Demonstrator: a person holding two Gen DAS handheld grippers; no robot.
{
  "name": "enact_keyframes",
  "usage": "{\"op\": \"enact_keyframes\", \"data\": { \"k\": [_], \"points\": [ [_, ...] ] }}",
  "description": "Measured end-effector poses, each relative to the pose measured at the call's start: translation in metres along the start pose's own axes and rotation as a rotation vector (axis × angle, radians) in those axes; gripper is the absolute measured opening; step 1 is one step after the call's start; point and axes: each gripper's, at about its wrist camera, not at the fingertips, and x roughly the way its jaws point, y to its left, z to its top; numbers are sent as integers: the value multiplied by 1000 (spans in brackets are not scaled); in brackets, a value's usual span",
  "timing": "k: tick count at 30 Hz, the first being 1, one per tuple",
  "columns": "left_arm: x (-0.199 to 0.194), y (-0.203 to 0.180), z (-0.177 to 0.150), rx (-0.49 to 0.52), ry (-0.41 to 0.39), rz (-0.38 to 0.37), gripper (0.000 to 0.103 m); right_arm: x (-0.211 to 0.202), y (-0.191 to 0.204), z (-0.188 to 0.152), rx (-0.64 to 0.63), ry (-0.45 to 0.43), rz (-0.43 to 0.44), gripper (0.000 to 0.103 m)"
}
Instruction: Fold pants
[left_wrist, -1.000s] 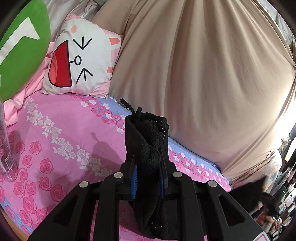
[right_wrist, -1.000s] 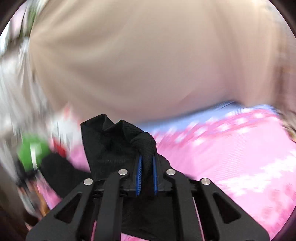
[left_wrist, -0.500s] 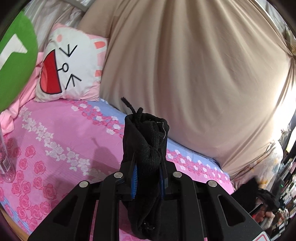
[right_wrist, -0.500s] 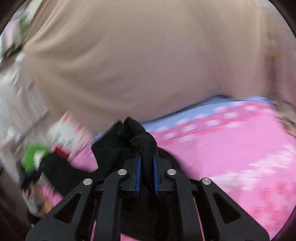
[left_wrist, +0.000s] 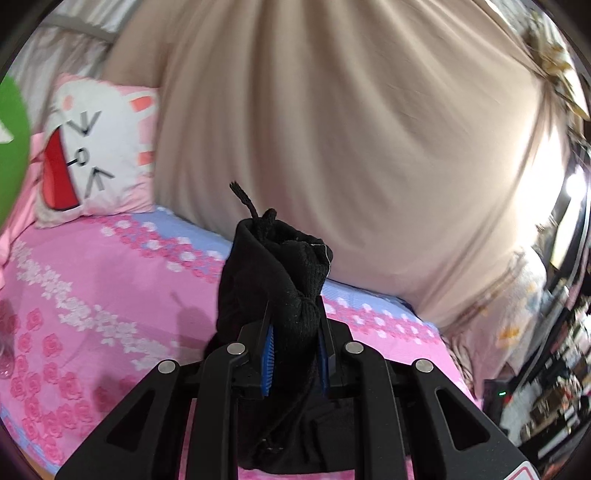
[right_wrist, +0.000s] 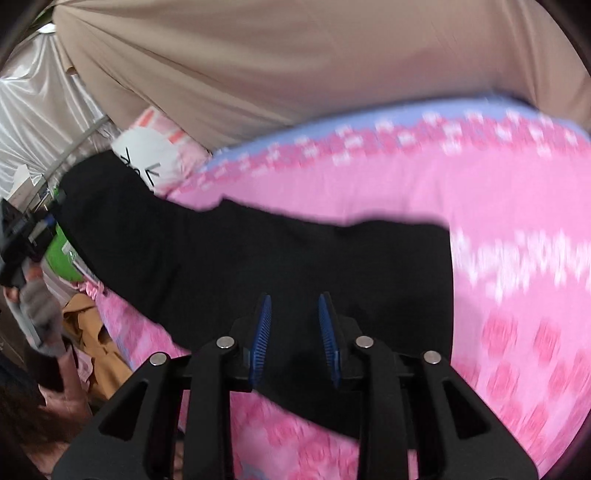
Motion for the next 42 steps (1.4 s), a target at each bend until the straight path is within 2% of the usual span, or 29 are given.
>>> {"op": "enact_keyframes", "data": {
  "k": [3,6,8,9,10,11,13,15,16,19,21,23,27,28,29,30,31,33,35,36,38,40,42],
  "points": [
    [6,-40,-2,69,43,-76,16,7,-21,-8,87,9,-5,27],
    [27,-108,-15,201,126,-176,17,1,-33,-7,152,-20,22,28],
    [42,-141,-30,255,157,-239,27,-6,-40,-8,184,-50,34,31],
    [57,-160,-43,278,192,-297,56,-11,-44,-10,194,-62,29,32],
    [68,-169,-53,285,216,-317,77,-14,-46,-12,201,-69,29,32],
    [81,-177,-65,284,236,-326,79,-18,-48,-14,211,-76,30,33],
    [103,-181,-82,271,286,-336,79,-27,-56,-20,240,-88,54,42],
    [115,-173,-89,213,332,-349,79,-35,-61,-24,265,-102,88,52],
    [119,-164,-89,171,345,-346,79,-38,-63,-24,278,-105,116,57],
    [117,-140,-86,102,323,-283,79,-32,-65,-19,308,-90,208,61],
    [110,-123,-83,78,298,-235,79,-17,-58,-13,298,-56,226,62],
    [101,-108,-81,75,281,-190,79,0,-49,-4,280,-23,206,73],
    [87,-84,-81,62,253,-117,79,33,-31,10,260,9,136,83],
    [85,-76,-81,51,250,-104,79,40,-25,13,247,13,131,73],
    [84,-69,-81,42,245,-91,79,46,-18,15,224,20,141,58],
    [82,-62,-80,28,241,-79,79,53,-8,19,206,37,144,33],
    [81,-55,-79,12,238,-73,79,54,1,23,179,29,117,17],
    [78,-45,-76,-12,228,-60,79,33,18,32,117,-37,118,14],
    [71,-38,-72,-25,210,-52,79,-3,23,41,109,-115,175,13],
    [68,-37,-70,-25,203,-48,79,-28,24,44,90,-164,175,13],
    [64,-33,-70,-21,195,-43,79,-58,21,40,57,-215,109,13],
    [68,-29,-74,-31,208,-47,79,-68,2,29,66,-203,24,14],
    [78,-26,-82,-48,237,-57,79,-46,-36,8,155,-113,-84,16]
  ]
}}
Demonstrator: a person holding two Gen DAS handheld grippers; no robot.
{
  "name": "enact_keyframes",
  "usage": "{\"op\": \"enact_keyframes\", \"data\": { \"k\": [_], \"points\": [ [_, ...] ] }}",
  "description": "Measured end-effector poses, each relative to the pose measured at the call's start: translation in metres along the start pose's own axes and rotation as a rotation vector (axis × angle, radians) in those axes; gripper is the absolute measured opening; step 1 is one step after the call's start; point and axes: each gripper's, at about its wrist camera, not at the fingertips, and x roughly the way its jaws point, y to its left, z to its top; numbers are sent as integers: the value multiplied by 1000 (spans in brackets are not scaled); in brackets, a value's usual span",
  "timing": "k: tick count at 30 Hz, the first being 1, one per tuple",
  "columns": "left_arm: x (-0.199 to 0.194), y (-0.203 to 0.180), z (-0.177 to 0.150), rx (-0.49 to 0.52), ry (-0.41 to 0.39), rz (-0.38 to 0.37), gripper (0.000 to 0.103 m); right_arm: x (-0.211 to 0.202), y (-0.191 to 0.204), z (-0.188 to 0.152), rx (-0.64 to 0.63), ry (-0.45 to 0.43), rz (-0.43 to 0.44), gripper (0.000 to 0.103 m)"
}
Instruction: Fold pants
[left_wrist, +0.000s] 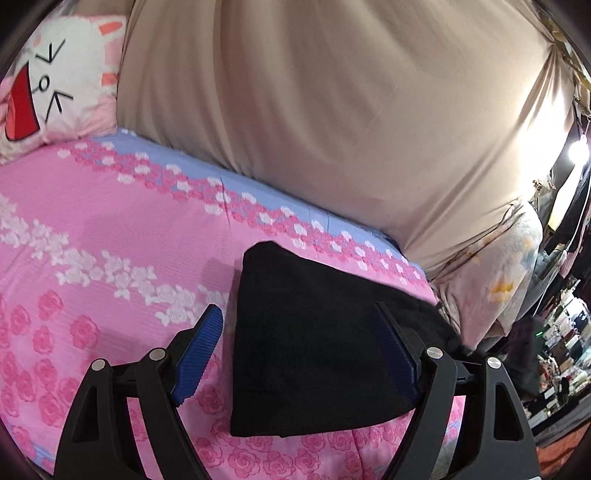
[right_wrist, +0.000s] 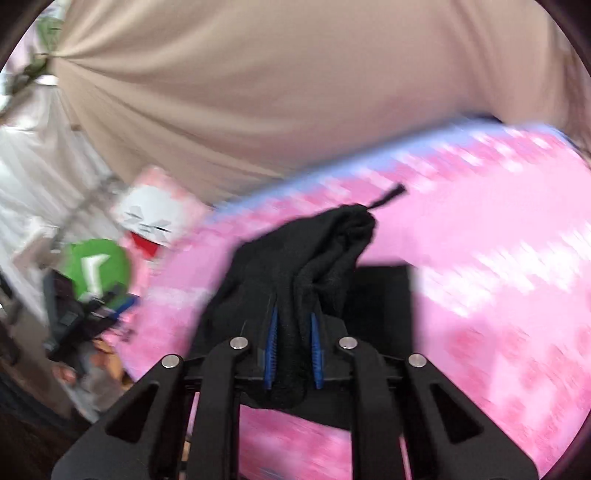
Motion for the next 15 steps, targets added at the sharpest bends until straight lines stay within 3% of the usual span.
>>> {"op": "enact_keyframes", "data": {
  "k": [2,3,5,7,8,11,12,14,15],
  "points": [
    [16,4,-7,-27,40,-11,79,28,-30,-19,54,83,-79,20],
    [23,4,-9,-37,55,-18,79,29,-38,-25,92,74,-61,27],
    [33,0,-14,-44,78,-28,79,12,-37,-22,125,15,-65,31],
    [39,-9,-18,-26,96,-41,79,-13,-14,-8,53,-101,-101,31],
    [42,-16,-21,-5,105,-54,79,-17,-7,-4,29,-117,-95,30],
    [56,-38,-29,60,126,-53,79,-13,20,15,-48,-125,-14,20],
    [61,-44,-32,79,135,-47,79,1,30,20,-76,-101,0,8],
    [78,-58,-40,129,162,-13,79,38,36,27,-122,-42,-28,5],
    [85,-61,-43,146,174,8,79,63,29,31,-135,-4,-109,3]
  ]
}}
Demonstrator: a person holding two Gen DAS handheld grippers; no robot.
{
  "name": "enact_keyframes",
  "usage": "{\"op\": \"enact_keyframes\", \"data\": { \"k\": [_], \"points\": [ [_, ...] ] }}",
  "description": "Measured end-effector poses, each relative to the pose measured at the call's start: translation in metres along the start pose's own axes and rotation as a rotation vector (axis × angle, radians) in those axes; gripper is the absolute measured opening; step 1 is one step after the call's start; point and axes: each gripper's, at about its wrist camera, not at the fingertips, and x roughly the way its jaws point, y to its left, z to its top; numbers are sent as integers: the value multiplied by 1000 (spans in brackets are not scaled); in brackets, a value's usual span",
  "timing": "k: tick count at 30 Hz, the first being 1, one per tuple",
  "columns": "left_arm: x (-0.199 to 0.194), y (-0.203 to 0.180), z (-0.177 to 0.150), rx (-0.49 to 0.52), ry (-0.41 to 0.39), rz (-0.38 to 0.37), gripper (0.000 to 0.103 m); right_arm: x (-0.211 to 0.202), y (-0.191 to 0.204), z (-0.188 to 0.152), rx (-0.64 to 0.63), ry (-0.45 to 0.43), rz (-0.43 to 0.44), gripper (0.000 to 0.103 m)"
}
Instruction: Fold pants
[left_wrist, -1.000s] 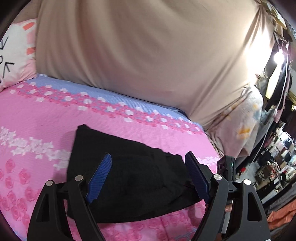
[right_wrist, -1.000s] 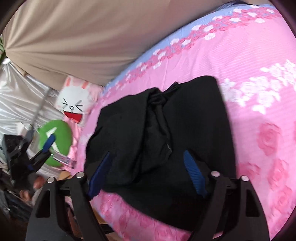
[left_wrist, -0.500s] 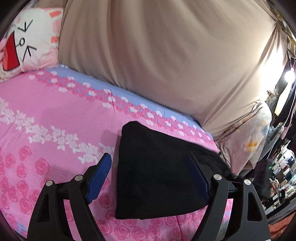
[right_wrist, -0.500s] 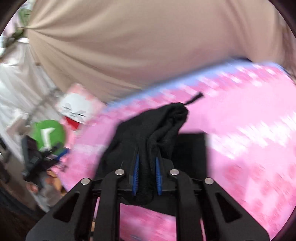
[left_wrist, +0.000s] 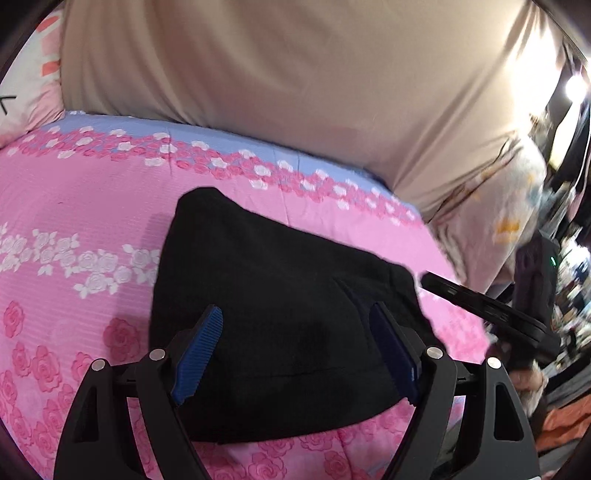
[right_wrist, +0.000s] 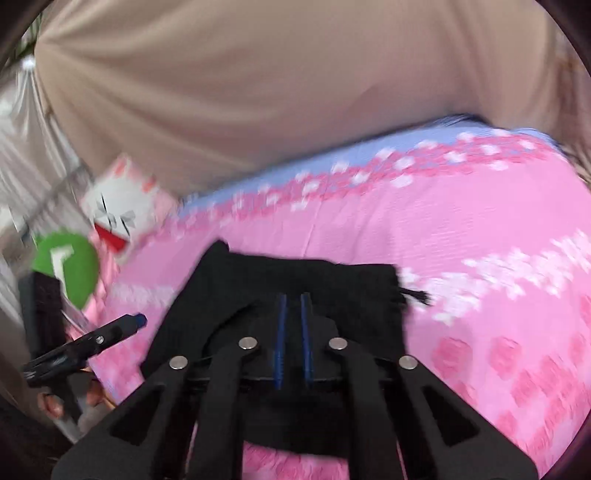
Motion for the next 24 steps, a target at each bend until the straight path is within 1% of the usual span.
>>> {"op": "enact_keyframes", "data": {
  "k": [1,2,3,4,5,6,8,10,11,12,14,15,17,18,20,22,23,24],
  "points": [
    [10,-3,-3,18,18,30,79,26,-12,3,6,43,-88,0],
    [18,-5,-5,32,34,55,79,47,-27,5,36,74,-77,0],
    [25,-7,-7,42,47,73,79,50,-35,6,81,71,-44,0],
    [30,-8,-9,53,57,102,79,45,-39,7,120,66,-16,0],
    [33,-8,-10,61,58,122,79,36,-37,9,127,45,-6,0],
    [34,-8,-11,67,57,134,79,19,-33,9,122,1,1,1],
    [34,-8,-13,79,53,143,79,-4,-28,0,113,-41,36,1],
    [35,-9,-13,86,52,151,79,-17,-29,-17,131,-36,59,1],
    [35,-9,-14,90,51,155,79,-17,-30,-27,136,-17,60,1],
    [36,-10,-14,96,50,160,79,-12,-30,-36,127,14,42,1],
    [38,-11,-14,104,50,166,79,5,-29,-54,94,60,-48,0],
    [39,-12,-14,107,53,165,79,4,-30,-54,105,56,-48,0],
    [40,-15,-15,117,51,189,79,-14,-25,-53,119,27,-43,2],
    [38,-15,-15,120,49,195,79,-29,-18,-52,90,-8,-46,1],
    [35,-14,-16,115,48,188,79,-45,-10,-53,52,-31,-38,2],
    [34,-12,-16,104,47,184,79,-43,-11,-60,26,-8,-72,2],
    [34,-12,-16,101,47,184,79,-29,-17,-67,24,29,-108,1],
    [34,-12,-17,100,47,182,79,-22,-21,-70,34,44,-111,0]
  ]
}}
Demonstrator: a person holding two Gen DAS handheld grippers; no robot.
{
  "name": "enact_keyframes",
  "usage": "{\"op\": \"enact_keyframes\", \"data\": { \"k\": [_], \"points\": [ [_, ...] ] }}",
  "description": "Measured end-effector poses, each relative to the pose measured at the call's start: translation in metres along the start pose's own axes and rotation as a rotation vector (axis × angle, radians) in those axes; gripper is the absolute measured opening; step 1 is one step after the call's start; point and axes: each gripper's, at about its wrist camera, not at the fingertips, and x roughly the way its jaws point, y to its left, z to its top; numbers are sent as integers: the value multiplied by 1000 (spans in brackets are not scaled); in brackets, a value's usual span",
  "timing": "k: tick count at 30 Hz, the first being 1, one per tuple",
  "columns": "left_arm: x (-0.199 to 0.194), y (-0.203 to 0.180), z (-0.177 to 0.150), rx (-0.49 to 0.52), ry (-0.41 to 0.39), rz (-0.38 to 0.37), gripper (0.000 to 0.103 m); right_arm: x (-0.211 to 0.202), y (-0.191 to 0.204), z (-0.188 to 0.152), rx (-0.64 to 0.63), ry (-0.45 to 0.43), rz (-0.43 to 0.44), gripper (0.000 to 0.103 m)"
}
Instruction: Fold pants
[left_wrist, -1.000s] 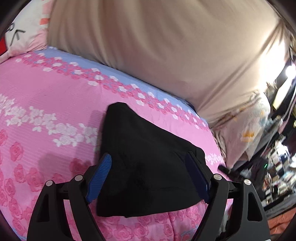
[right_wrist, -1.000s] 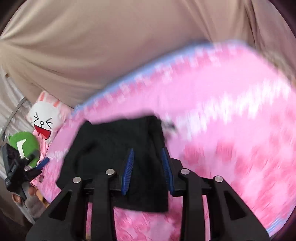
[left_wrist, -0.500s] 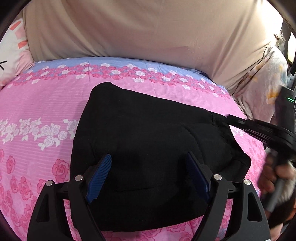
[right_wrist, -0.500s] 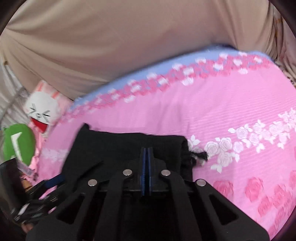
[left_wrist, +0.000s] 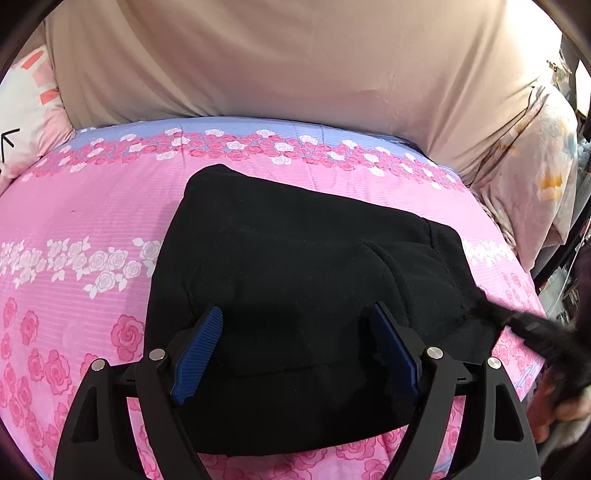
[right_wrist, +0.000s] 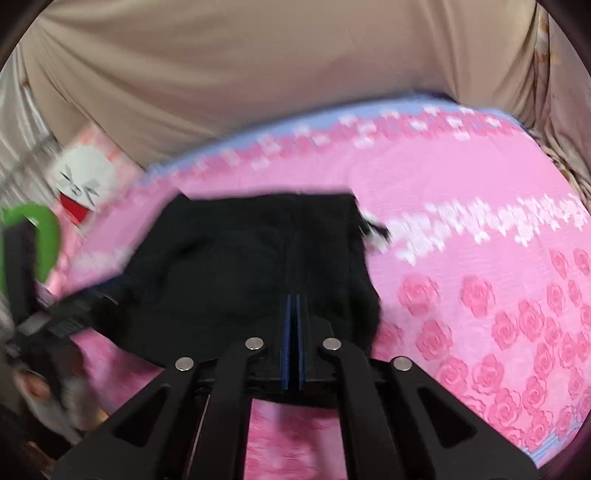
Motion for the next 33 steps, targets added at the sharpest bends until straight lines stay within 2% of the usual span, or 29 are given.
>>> {"op": "enact_keyframes", "data": {
  "k": [2,6,9,11,12,13,15,17,20,21,22,23,24,25,26,28,31,33],
  "points": [
    [0,-2,-1,8,-1,10,79,2,-6,-3,37,-9,28,0],
    [-14,2,-4,4,-26,33,79,-27,-5,2,48,-62,47,4],
    [-37,26,-5,-78,-62,-28,79,-43,-12,3,71,-88,58,8],
    [-50,52,-8,-164,-60,-114,82,-47,-21,1,98,-79,78,25],
    [-52,63,-10,-198,-53,-144,84,-46,-26,0,115,-72,85,52],
    [-53,76,-13,-243,-44,-168,85,-46,-30,-3,130,-76,82,67],
    [-48,93,-20,-304,-25,-176,85,-40,-34,-7,153,-57,87,68],
    [-37,105,-29,-370,12,-189,85,-31,-37,-10,181,-29,139,68],
    [-15,110,-37,-440,71,-290,85,-8,-41,-13,239,40,238,69],
    [-8,108,-39,-455,88,-320,85,-1,-43,-14,269,51,249,73],
    [2,106,-40,-470,112,-355,85,4,-44,-15,281,53,249,73],
    [8,104,-39,-475,119,-364,85,7,-45,-14,286,46,256,70],
    [9,102,-37,-464,105,-366,83,7,-44,-13,281,40,247,52],
    [9,97,-32,-431,100,-366,63,6,-40,-10,257,35,221,39],
    [6,95,-29,-412,93,-369,56,2,-36,-6,230,28,216,35],
    [-9,93,-21,-382,62,-353,35,-16,-23,1,173,-5,212,30],
    [-36,95,-20,-367,63,-361,34,-35,-17,2,155,0,269,32],
    [-44,97,-26,-349,84,-358,35,-36,-16,-4,124,38,255,40]
  ]
}}
